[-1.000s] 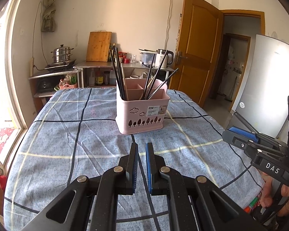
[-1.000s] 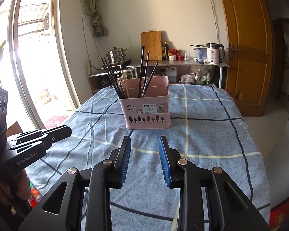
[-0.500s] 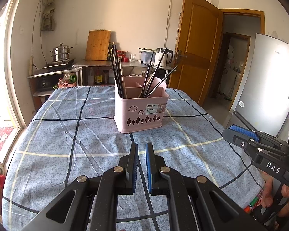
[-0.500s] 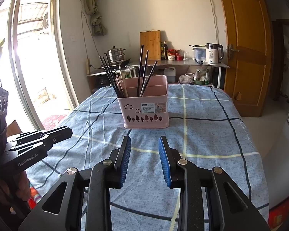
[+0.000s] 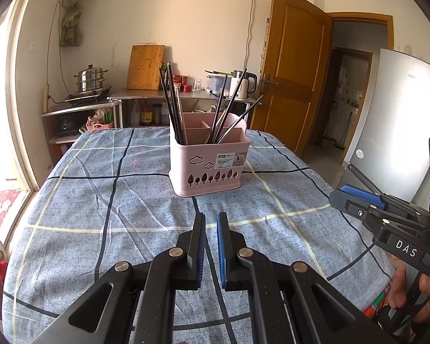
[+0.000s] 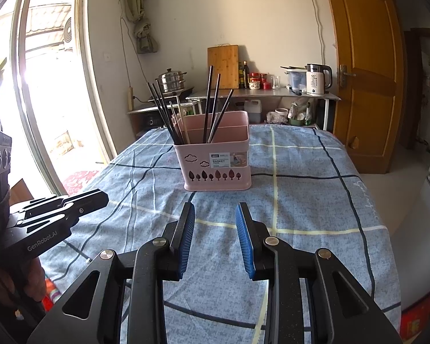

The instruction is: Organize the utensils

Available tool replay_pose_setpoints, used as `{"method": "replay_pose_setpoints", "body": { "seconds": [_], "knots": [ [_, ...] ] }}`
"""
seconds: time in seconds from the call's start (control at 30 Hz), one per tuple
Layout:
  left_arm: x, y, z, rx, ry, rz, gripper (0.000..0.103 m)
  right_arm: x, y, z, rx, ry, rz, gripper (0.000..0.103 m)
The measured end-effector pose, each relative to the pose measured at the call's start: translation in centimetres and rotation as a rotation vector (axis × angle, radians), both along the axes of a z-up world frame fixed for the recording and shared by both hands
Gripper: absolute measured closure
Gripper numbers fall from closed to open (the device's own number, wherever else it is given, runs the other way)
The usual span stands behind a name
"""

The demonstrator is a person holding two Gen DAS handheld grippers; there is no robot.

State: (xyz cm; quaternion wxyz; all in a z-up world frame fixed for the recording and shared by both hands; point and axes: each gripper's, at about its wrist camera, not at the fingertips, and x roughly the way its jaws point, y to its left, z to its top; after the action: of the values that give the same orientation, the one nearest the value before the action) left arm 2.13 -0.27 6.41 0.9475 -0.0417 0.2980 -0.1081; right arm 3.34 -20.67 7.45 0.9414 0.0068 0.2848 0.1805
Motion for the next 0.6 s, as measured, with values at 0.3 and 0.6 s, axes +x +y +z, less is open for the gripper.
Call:
{"method": "replay_pose_setpoints", "body": {
  "seconds": [0.3,0.6],
  "knots": [
    [-0.25,-0.23,-0.19,0.006,0.0,-0.008,0.096,0.05,0.07,-0.12,-0.001,0.003,0.0,0.072],
    [-0.28,-0.46,-0.24,0.019,0.0,-0.018,0.096,0.08,0.18,-0.24,-0.002,0.005,0.0,0.072]
  ]
}}
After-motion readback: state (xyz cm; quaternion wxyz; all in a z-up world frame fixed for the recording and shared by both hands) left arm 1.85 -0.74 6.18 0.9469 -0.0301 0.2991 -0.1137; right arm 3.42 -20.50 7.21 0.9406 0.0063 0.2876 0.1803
